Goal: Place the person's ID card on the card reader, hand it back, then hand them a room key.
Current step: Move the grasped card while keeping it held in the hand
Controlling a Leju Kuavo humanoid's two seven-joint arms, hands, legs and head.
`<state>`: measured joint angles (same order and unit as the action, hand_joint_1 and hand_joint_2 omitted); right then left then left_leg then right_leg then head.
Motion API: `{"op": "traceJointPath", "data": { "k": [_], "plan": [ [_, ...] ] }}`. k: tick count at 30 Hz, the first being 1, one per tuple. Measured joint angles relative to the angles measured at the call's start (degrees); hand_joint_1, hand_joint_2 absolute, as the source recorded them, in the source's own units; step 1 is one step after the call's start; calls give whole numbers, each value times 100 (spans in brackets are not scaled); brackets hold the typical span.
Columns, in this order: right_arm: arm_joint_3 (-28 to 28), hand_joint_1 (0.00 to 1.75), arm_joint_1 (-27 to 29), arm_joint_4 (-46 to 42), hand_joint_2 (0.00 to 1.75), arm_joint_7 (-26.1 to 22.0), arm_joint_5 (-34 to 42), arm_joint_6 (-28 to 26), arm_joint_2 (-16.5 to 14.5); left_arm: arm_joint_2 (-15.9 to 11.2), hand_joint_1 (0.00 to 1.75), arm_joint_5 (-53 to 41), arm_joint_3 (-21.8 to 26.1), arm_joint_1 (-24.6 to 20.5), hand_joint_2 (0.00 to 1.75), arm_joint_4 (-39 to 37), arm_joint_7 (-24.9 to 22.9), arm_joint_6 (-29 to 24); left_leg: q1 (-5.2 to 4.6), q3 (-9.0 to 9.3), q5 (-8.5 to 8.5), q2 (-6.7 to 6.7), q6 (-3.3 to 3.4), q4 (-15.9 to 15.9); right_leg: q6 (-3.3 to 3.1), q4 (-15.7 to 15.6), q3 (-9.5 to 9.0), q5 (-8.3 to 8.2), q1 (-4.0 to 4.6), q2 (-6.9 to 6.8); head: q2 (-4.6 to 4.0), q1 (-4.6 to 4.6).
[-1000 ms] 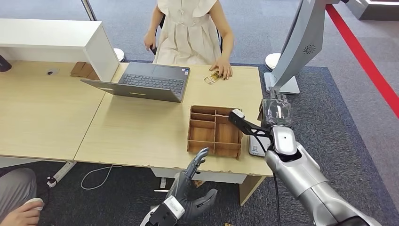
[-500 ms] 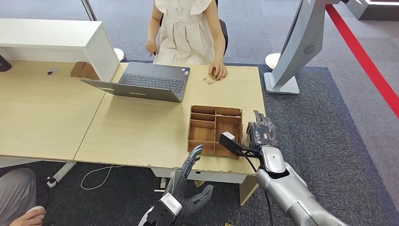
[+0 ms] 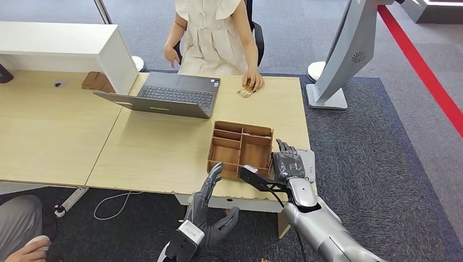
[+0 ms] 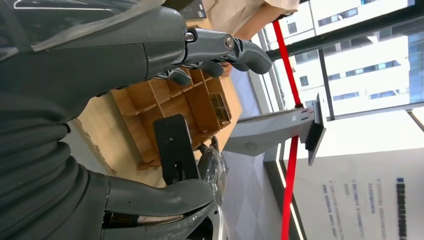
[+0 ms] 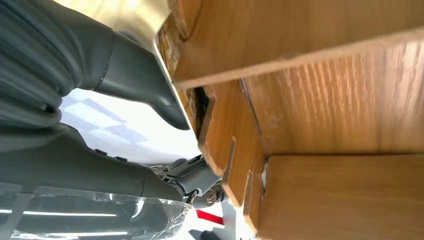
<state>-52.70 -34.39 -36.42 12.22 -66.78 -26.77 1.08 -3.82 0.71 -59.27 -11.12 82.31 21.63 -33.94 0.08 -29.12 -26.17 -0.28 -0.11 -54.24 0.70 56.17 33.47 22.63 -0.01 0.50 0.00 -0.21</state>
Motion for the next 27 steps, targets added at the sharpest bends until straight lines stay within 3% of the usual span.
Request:
{"op": "traceJointPath", "data": {
  "k": [6, 15, 20, 27],
  "plan": [
    [-5, 175, -124, 235, 175, -76, 119, -195, -215, -33, 0, 99, -9, 14, 175, 16, 26, -207, 0, 0, 1, 0, 0, 0, 0, 1, 0, 0, 0, -1, 0, 1],
    [24, 175, -355, 222, 175, -66, 346, -550, -283, -74, 0, 90, -14, 41, 175, 40, 71, -273, -1, 0, 1, 1, 0, 0, 0, 0, 0, 0, -1, 0, 0, 1],
    [61, 175, -464, -94, 175, 107, 387, -694, -223, -96, 0, 65, -14, 57, 175, 55, 75, -246, -1, 2, 1, 1, 0, 0, 0, 0, 0, 0, -1, 0, 0, 0],
    [106, 175, -517, -697, 175, 494, 201, -307, 71, -104, 0, 67, -14, 64, 175, 58, 82, -124, -2, 3, 1, 1, 0, 0, 1, -1, 0, -1, -1, -1, 0, 1]
  ]
}}
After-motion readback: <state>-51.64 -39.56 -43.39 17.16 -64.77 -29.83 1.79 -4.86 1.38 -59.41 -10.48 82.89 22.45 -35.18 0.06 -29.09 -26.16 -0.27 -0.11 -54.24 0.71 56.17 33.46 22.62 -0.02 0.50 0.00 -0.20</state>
